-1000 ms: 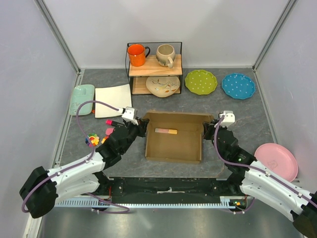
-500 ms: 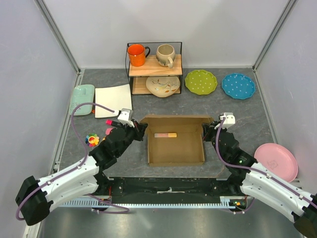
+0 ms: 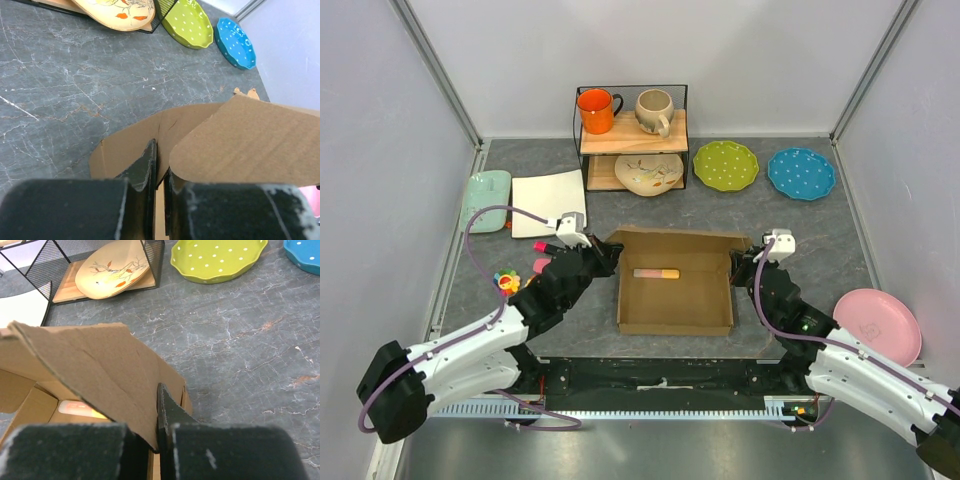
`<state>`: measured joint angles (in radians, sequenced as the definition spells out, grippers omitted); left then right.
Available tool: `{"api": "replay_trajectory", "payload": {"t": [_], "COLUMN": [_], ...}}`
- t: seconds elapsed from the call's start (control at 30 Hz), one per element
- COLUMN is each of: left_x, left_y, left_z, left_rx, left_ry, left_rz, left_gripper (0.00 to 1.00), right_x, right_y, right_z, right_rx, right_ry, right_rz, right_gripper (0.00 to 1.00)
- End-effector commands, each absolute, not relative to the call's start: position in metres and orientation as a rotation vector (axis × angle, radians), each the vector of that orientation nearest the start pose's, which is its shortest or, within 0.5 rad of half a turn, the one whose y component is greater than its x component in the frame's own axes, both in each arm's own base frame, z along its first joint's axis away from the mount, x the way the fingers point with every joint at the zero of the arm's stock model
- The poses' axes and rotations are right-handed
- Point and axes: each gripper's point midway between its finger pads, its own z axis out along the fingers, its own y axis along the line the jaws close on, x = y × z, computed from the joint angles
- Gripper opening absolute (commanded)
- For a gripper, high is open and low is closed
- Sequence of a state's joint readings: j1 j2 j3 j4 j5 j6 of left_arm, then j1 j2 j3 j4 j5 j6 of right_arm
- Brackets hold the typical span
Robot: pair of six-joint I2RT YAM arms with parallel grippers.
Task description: Fold the paper box
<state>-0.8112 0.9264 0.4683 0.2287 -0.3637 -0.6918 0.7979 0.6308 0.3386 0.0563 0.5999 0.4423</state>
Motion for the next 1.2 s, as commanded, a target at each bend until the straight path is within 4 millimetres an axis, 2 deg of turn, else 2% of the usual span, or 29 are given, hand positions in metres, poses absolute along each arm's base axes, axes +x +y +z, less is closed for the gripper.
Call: {"api": "replay_trajectory", "payload": {"t": [0.0, 0.33, 0.5, 0.63, 0.73, 0.83, 0.9, 0.93, 0.97, 1.03, 1.07, 1.13, 1.17], "left_x": [0.260, 0.271, 0.273, 0.272, 0.270, 0.266, 0.263, 0.261, 0.257, 0.252, 0.247, 0.242, 0.239], "left_y": [-0.213, -0.222, -0.219, -0.220, -0.228, -0.241, -0.242, -0.241, -0.239, -0.237, -0.232, -0.228, -0.224], "left_z": [0.183, 0.212, 0.224, 0.232, 0.236, 0.227, 0.206, 0.201, 0.184, 0.173, 0.156, 0.149, 0.138], "left_rx": [-0.313, -0.347, -0.316, -0.342, -0.344, -0.286, -0.255, -0.252, -0.240, -0.230, -0.222, -0.208, -0.183], "left_ry": [1.795, 1.775, 1.785, 1.757, 1.756, 1.783, 1.828, 1.832, 1.860, 1.864, 1.893, 1.899, 1.917], "left_rz": [-0.803, -0.822, -0.773, -0.817, -0.872, -0.920, -0.899, -0.898, -0.890, -0.902, -0.882, -0.873, -0.846], "left_gripper": [0.02, 0.02, 0.02, 0.02, 0.02, 0.02, 0.02, 0.02, 0.02, 0.02, 0.02, 0.02, 0.02], "right_x": [0.241, 0.249, 0.248, 0.246, 0.246, 0.245, 0.244, 0.242, 0.241, 0.238, 0.237, 0.234, 0.233], "right_y": [0.144, 0.163, 0.159, 0.155, 0.156, 0.158, 0.160, 0.159, 0.158, 0.156, 0.155, 0.152, 0.152], "right_z": [0.142, 0.167, 0.172, 0.171, 0.171, 0.167, 0.164, 0.160, 0.157, 0.150, 0.147, 0.141, 0.140], "right_rx": [0.094, 0.045, 0.012, 0.009, 0.006, -0.005, -0.016, -0.021, -0.022, -0.023, -0.023, -0.024, -0.027], "right_ry": [1.841, 1.801, 1.781, 1.768, 1.762, 1.766, 1.773, 1.780, 1.784, 1.792, 1.795, 1.806, 1.809], "right_rz": [0.393, 0.399, 0.341, 0.327, 0.331, 0.331, 0.330, 0.324, 0.324, 0.322, 0.321, 0.320, 0.318], "right_gripper": [0.03, 0.02, 0.02, 0.02, 0.02, 0.02, 0.02, 0.02, 0.02, 0.02, 0.02, 0.02, 0.02]}}
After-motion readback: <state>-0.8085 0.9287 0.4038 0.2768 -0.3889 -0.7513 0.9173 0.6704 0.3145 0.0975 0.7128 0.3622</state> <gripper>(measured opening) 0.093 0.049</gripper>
